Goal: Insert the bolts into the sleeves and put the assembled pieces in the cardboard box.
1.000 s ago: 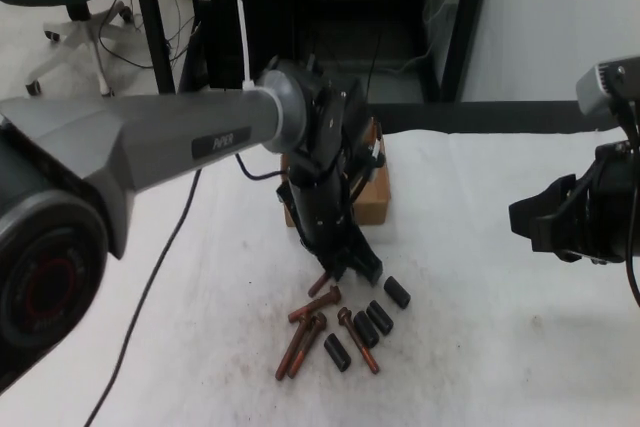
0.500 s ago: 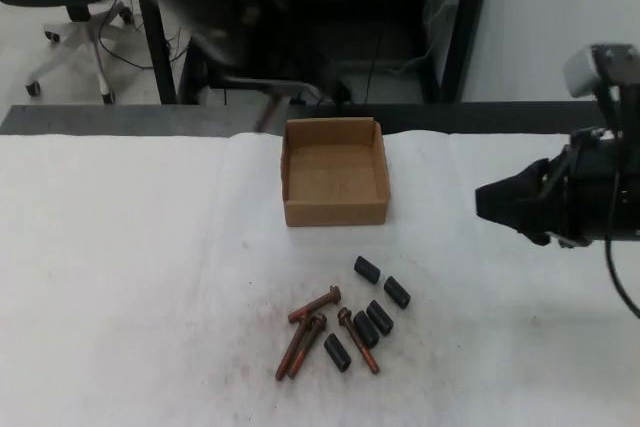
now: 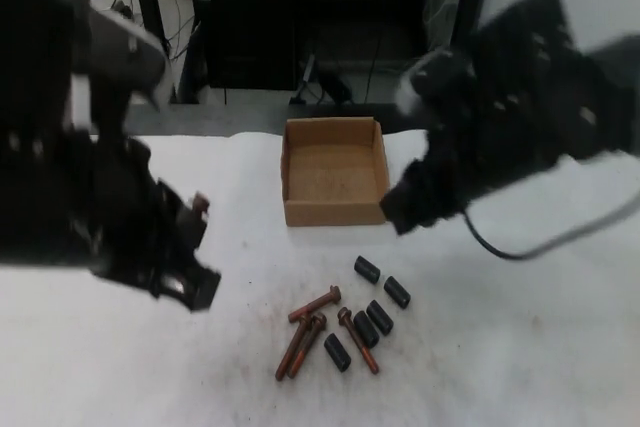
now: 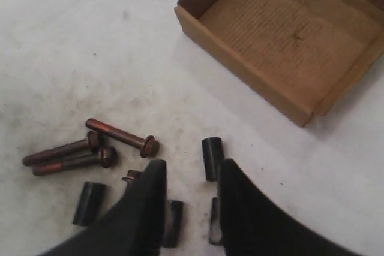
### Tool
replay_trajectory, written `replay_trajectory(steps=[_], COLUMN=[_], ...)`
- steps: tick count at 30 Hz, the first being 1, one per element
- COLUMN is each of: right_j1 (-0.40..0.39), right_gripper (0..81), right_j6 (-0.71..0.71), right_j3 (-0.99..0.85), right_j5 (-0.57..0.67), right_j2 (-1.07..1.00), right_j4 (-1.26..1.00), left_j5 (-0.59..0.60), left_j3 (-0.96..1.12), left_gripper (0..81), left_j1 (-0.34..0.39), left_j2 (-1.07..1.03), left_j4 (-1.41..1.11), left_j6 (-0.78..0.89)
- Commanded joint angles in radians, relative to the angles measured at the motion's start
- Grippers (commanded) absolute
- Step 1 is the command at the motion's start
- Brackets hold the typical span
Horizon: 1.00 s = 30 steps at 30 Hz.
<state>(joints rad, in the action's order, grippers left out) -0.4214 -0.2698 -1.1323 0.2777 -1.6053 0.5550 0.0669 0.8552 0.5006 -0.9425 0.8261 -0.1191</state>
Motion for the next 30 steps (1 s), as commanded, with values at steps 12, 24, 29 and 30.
replay_trajectory(steps=[12, 24, 29, 30], right_j1=[-0.079, -0.107, -0.106, -0.106], right_gripper=[27.9, 28.8, 31.2, 31.2], right_j6=[-0.089, -0.151, -0.205, -0.207], right_j3=[-0.386, -0.386, -0.386, -0.386], right_j5=[-0.236, -0.234, -0.234, -0.234], right_j2=[-0.352, -0.382, -0.382, -0.382], right_j4=[0.356, 0.379, 0.393, 0.389], left_j5=[-0.005, -0.005, -0.005, -0.005], left_j3=[-0.033, -0.033, -0.033, -0.033], left_gripper=[0.3, 0.3, 0.3, 0.3], left_j1=[-0.01, -0.012, -0.012, -0.012], left_j2=[0.01, 0.01, 0.01, 0.01], left_j4=[-0.166, -0.149, -0.151, -0.151], left_j6=[-0.011, -0.012, -0.015, -0.015])
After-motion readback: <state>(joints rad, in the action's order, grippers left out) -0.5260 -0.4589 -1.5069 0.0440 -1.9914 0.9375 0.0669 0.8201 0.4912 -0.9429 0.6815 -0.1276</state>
